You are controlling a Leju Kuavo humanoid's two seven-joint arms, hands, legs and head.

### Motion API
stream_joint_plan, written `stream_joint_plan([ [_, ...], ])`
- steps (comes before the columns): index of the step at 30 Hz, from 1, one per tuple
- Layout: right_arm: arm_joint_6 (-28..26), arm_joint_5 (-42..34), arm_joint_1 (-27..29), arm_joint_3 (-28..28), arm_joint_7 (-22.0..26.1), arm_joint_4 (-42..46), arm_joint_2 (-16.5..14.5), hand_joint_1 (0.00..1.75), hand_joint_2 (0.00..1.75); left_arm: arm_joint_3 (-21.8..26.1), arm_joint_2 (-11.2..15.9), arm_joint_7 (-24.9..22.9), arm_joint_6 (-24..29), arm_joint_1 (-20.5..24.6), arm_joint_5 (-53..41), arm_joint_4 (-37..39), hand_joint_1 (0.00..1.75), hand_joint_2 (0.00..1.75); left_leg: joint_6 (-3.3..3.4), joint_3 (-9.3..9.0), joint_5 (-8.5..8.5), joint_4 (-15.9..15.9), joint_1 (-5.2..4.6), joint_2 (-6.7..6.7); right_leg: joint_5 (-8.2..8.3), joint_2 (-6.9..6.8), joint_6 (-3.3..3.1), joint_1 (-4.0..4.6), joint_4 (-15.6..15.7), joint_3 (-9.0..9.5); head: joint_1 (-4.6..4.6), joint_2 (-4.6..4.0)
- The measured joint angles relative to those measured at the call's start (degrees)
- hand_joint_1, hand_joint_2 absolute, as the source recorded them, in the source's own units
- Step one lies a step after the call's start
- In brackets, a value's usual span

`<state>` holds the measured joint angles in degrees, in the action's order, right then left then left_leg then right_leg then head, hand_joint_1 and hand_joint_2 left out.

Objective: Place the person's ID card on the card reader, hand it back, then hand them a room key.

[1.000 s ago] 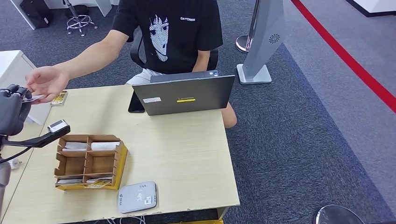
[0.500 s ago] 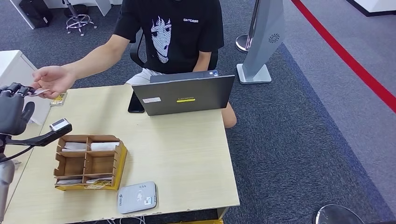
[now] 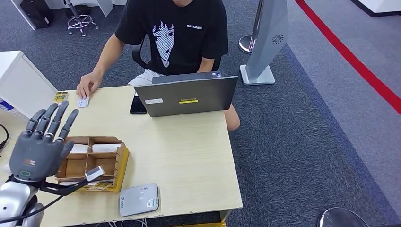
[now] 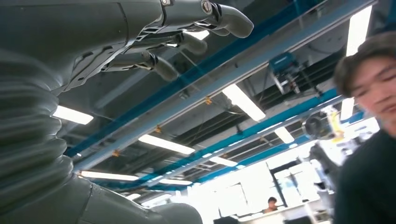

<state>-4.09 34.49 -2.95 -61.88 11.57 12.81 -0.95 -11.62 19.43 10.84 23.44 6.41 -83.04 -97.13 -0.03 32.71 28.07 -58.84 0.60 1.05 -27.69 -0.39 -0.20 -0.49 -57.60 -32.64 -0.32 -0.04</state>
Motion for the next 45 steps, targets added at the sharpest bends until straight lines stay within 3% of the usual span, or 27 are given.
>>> stream_joint_plan([
  [9, -2.33, 0.98, 0.09, -0.6, -2.4, 0.0, -0.56, 0.0, 1.75, -8.67, -0.56, -1.4, 2.28, -7.96, -0.61, -3.21, 0.0, 1.75, 0.0, -0.01, 0.0, 0.0, 0.01, 0.0, 0.0, -0.01, 0.0, 0.0, 0.0, 0.01, -0.02, 0.0],
  [13, -2.34, 1.11, 0.07, -0.84, -2.65, 0.0, -0.72, 0.0, 1.75, -10.45, -0.54, -1.81, 2.36, -9.24, -0.25, -3.23, 0.0, 1.75, 0.0, 0.0, 0.0, 0.01, 0.01, -0.03, 0.0, -0.05, -0.01, 0.01, 0.0, 0.02, -0.01, 0.0],
  [32, -3.76, 1.56, 0.03, -2.56, -5.65, 0.0, -1.67, 0.0, 1.75, -14.17, -0.92, -4.27, 0.89, -17.18, 3.11, -2.36, 0.0, 1.75, 0.02, 0.0, 0.04, 0.01, 0.01, -0.04, -0.05, -0.08, 0.04, 0.01, 0.0, 0.04, -0.01, 0.0],
  [38, -3.22, 2.74, 0.01, -2.87, -6.42, 0.0, -1.72, 0.0, 1.75, -13.83, -1.79, -6.97, 1.73, -17.53, -0.64, -1.65, 0.0, 1.75, 0.02, 0.0, 0.04, 0.01, 0.01, -0.05, -0.05, -0.1, 0.04, 0.01, 0.0, 0.05, -0.01, 0.0],
  [45, -3.12, 3.28, -0.02, -3.2, -6.92, 0.0, -1.74, 0.0, 1.75, -12.25, -2.95, -6.74, 1.74, -17.18, -0.06, -0.65, 0.0, 1.75, 0.02, 0.0, 0.04, 0.01, 0.01, -0.05, -0.05, -0.1, 0.04, 0.01, 0.0, 0.05, -0.01, 0.0],
])
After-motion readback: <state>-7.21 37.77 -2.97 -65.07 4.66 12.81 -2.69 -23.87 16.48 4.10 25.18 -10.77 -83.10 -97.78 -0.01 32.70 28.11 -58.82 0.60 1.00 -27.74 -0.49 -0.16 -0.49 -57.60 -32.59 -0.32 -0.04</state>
